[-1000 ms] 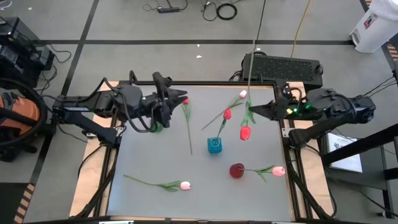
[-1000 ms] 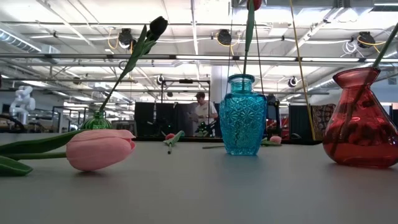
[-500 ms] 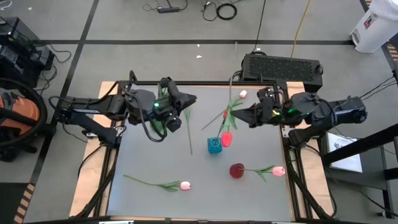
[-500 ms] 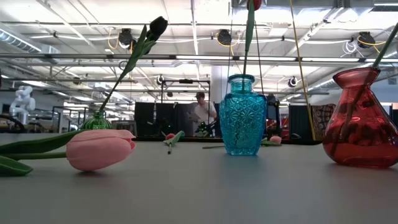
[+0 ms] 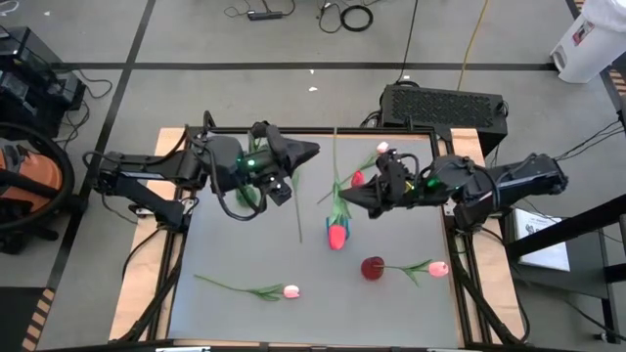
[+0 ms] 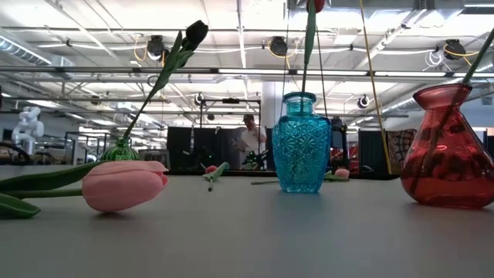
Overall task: Sort flowers into vase by color
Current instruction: Put the right red tulip into the blue vase
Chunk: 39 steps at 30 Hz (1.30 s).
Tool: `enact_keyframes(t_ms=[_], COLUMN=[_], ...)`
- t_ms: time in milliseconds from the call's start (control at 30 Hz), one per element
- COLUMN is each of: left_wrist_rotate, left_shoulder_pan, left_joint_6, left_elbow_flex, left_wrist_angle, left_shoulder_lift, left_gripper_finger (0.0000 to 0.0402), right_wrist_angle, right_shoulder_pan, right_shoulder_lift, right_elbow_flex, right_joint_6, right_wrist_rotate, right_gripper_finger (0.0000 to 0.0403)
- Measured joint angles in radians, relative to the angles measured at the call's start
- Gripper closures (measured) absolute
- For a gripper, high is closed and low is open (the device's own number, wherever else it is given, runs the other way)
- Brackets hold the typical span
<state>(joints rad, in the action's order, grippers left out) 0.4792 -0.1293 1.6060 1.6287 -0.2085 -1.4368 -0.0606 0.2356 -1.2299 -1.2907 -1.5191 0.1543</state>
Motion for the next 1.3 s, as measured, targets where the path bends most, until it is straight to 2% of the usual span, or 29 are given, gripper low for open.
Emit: enact_keyframes(t_ms=[167, 967, 1300], left_wrist_rotate=[-0.028, -0.033, -0.105], left_shoulder_pan=[-0.001, -0.063, -0.063], left_joint_6=[0.000, 0.000, -0.002], left_elbow_flex=[0.000, 0.000, 0.000], left_wrist_angle=[-0.008, 0.070, 0.067], left_shoulder_lift=[-0.021, -0.034, -0.048], left_gripper_finger=[0.0311, 0.0311, 0.0311], right_wrist_angle=[-0.051, -0.056, -0.056], right_shoulder_pan=[0.000, 0.001, 0.010], right_shoulder_lift=[-0.028, -0.028, -0.028], right_elbow_flex=[0.000, 0.000, 0.000], right_joint_6=[-0.041, -0.093, -0.120], right_wrist_rotate=[-0.007, 0.000, -0.023], right_gripper_finger=[0.0403, 0.0403, 0.0403])
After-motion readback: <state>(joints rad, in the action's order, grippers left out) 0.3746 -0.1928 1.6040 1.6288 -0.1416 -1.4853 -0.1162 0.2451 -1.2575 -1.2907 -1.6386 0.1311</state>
